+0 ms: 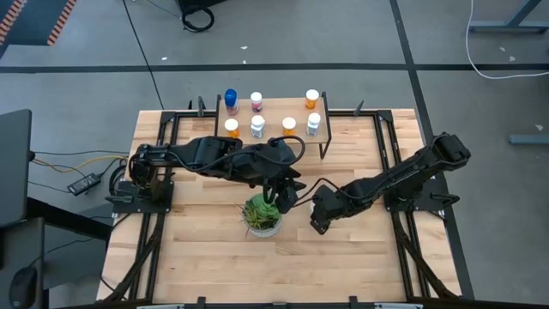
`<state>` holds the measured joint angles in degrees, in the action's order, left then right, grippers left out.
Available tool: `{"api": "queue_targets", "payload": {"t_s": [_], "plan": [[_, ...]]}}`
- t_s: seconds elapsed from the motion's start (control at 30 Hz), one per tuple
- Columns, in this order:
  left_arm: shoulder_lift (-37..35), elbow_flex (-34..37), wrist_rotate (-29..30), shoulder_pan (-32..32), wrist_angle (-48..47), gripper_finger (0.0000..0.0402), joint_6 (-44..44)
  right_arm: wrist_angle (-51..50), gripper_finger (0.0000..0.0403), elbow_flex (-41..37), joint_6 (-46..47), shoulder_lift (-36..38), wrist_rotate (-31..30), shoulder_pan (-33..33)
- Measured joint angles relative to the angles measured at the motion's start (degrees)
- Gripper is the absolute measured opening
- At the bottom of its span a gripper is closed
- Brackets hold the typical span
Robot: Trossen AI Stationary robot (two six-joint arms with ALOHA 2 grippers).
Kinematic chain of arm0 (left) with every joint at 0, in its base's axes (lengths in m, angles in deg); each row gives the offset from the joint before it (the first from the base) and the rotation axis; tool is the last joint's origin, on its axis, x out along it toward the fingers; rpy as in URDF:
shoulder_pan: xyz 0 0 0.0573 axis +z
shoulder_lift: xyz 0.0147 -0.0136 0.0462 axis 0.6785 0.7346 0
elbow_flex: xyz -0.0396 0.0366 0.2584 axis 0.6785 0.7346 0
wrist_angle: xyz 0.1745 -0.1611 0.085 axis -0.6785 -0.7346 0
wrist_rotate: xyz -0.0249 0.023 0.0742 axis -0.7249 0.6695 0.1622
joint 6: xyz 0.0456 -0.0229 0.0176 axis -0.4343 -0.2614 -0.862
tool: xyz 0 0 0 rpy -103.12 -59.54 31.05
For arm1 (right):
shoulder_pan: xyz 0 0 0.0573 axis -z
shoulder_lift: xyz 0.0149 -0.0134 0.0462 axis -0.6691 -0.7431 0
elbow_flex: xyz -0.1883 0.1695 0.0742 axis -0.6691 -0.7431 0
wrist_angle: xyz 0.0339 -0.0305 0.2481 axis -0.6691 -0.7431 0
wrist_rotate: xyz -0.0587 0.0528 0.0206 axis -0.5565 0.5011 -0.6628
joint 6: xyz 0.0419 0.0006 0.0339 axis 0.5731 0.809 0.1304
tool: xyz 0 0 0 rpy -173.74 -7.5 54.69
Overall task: Pick and place medicine bottles onto shelf by color
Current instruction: Put the white pill bottle on the shelf
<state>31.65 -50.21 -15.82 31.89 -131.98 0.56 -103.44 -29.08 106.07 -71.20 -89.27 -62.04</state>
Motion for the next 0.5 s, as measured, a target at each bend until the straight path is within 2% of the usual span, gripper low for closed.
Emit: {"api": "queue_targets", "payload": {"t_s": [0.23,0.5], "plan": [[0.0,0.0,0.0,0.09,0.02,0.0173,-0.04,-1.14,0.0342,3.53,3.63,0.67,-1.22,-3.85],[0.02,0.44,1.13,0.15,0.16,0.0174,-3.0,-5.7,0.0347,4.92,13.65,0.67,-0.92,-12.74]]}}
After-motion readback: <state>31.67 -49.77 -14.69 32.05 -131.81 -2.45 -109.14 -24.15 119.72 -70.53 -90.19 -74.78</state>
